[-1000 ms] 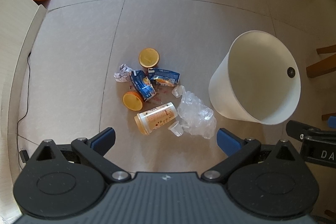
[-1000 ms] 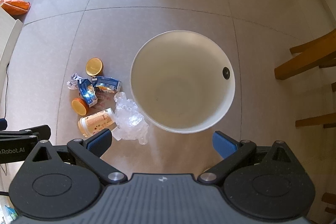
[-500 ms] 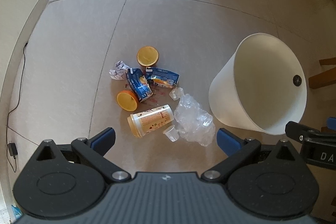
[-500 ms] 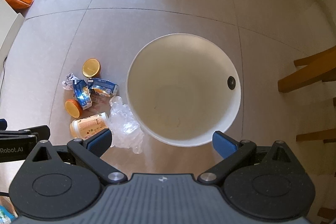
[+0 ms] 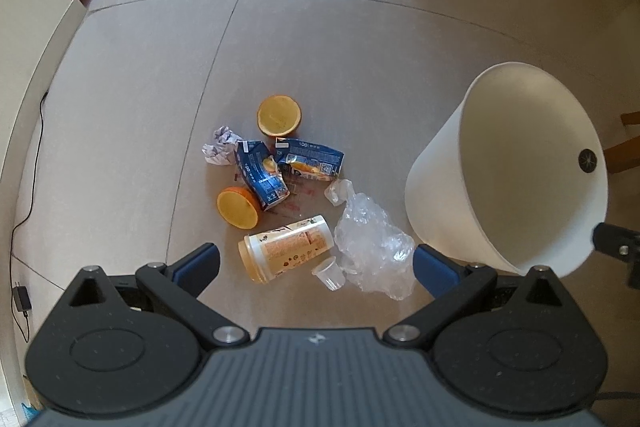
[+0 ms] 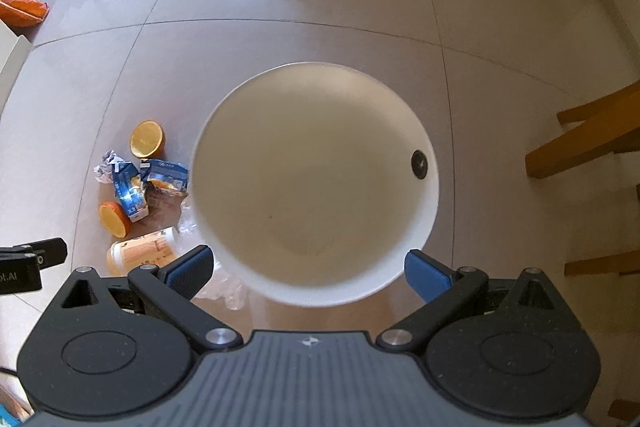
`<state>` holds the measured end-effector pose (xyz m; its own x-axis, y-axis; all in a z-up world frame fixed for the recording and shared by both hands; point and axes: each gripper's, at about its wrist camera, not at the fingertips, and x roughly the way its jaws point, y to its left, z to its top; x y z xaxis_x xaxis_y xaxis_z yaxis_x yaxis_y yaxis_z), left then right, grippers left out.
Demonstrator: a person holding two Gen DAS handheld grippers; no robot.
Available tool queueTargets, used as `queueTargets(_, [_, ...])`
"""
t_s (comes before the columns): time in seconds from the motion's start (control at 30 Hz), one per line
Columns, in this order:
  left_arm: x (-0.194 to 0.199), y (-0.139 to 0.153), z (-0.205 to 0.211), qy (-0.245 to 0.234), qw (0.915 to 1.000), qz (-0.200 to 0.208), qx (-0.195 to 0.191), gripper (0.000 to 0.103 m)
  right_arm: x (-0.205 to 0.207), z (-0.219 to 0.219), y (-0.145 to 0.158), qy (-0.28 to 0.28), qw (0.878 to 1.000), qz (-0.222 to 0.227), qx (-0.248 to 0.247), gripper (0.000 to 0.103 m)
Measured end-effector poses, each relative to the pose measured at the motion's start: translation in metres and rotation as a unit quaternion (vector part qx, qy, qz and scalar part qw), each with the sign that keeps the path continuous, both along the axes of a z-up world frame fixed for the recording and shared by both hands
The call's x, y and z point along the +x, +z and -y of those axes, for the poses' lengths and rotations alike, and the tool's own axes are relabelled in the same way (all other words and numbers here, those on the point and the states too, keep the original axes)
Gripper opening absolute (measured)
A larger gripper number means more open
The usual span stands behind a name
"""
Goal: Collect trash
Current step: 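Clamp the white bin rim with the right gripper while lowering the left gripper toward the cream cup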
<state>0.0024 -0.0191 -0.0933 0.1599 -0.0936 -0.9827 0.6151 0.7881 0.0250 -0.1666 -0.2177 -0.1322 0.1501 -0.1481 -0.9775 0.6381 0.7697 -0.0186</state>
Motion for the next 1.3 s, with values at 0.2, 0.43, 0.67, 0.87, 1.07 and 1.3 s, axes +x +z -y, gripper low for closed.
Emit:
queueTargets(0.2, [0.001, -0.012, 0.013, 0.012, 0.9999, 0.000, 0.004, 0.102, -0.010, 0.030, -0.006, 0.019, 1.000, 0.018, -0.015, 0.101])
queueTargets(0.43, [-0.008, -0.023, 0.025, 0.011, 0.9999, -0.005, 0.007, 0.102, -0.014, 0.080, -0.024, 0.029, 0.998, 0.043, -0.032, 0.094])
queueTargets(0.67, [-0.012, -0.044, 0.024, 0.006, 0.9998, -0.006, 0.020, 0.102, -0.012, 0.123, -0.064, 0.030, 0.998, 0.048, -0.029, 0.077])
queueTargets(0.87, [-0.012, -0.051, 0.019, 0.008, 0.9997, 0.003, 0.024, 0.102, -0.012, 0.133, -0.099, 0.041, 0.998, 0.037, -0.015, 0.061])
queueTargets(1.07, [-0.012, -0.055, 0.013, -0.011, 0.9997, 0.013, 0.015, 0.102, -0.024, 0.130, -0.112, 0.041, 0.998, 0.043, -0.017, 0.056])
queueTargets(1.3, [-0.012, -0.066, 0.004, -0.059, 0.9977, 0.032, 0.002, 0.102, -0.020, 0.130, -0.111, 0.034, 0.998, 0.042, -0.010, 0.024])
